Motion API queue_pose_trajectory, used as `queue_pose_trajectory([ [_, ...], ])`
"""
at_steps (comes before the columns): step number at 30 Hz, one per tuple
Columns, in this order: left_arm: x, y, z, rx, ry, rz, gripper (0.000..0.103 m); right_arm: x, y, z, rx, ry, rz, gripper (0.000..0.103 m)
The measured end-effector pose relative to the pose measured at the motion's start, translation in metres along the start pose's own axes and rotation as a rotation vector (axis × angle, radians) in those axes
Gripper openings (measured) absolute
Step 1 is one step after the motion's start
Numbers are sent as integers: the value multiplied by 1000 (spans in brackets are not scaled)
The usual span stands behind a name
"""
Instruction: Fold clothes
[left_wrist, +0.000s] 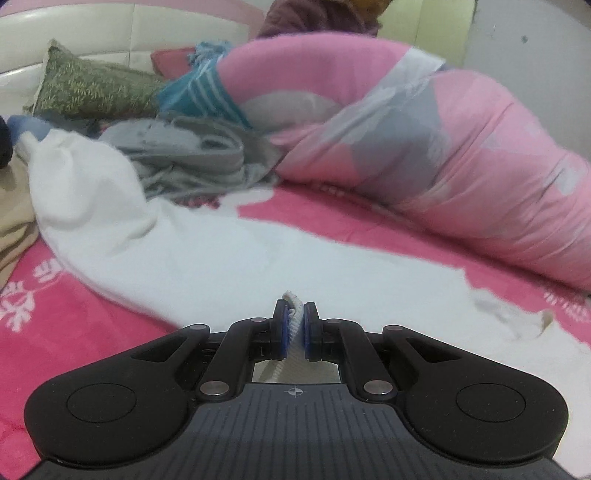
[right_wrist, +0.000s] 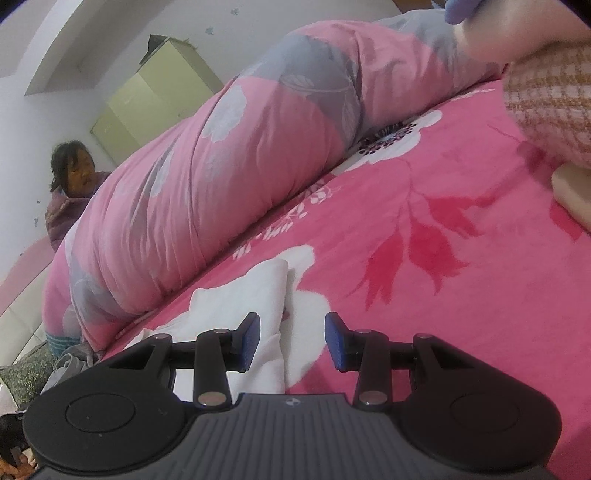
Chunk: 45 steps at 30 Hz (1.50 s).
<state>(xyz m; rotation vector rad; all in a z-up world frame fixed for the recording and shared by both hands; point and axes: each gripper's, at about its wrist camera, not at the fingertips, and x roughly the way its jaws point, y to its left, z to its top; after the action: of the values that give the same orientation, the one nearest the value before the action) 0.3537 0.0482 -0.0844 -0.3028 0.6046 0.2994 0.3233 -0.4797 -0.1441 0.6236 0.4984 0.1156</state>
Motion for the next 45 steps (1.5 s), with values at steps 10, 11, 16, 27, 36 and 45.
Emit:
queue_pose_trajectory([
  [10, 9, 0, -20, 65, 36, 65, 7, 1, -5, 1, 17, 15, -14, 41],
  [11, 8, -1, -21, 77, 37, 69, 9, 1, -6, 0, 20, 17, -14, 41],
  [16, -10, 6, -23, 100, 0, 65, 29, 3, -9, 0, 37, 33, -6, 41],
  [27, -72, -139, 15, 317, -112, -245, 56, 7, -12, -1, 44, 103, 60, 41],
  [36, 0, -335, -34, 552, 182, -481, 56, 13, 5, -11, -115, 213, 89, 41],
  [45, 37, -392, -77, 685, 215, -432, 34, 17, 11, -15, -174, 244, 87, 40],
])
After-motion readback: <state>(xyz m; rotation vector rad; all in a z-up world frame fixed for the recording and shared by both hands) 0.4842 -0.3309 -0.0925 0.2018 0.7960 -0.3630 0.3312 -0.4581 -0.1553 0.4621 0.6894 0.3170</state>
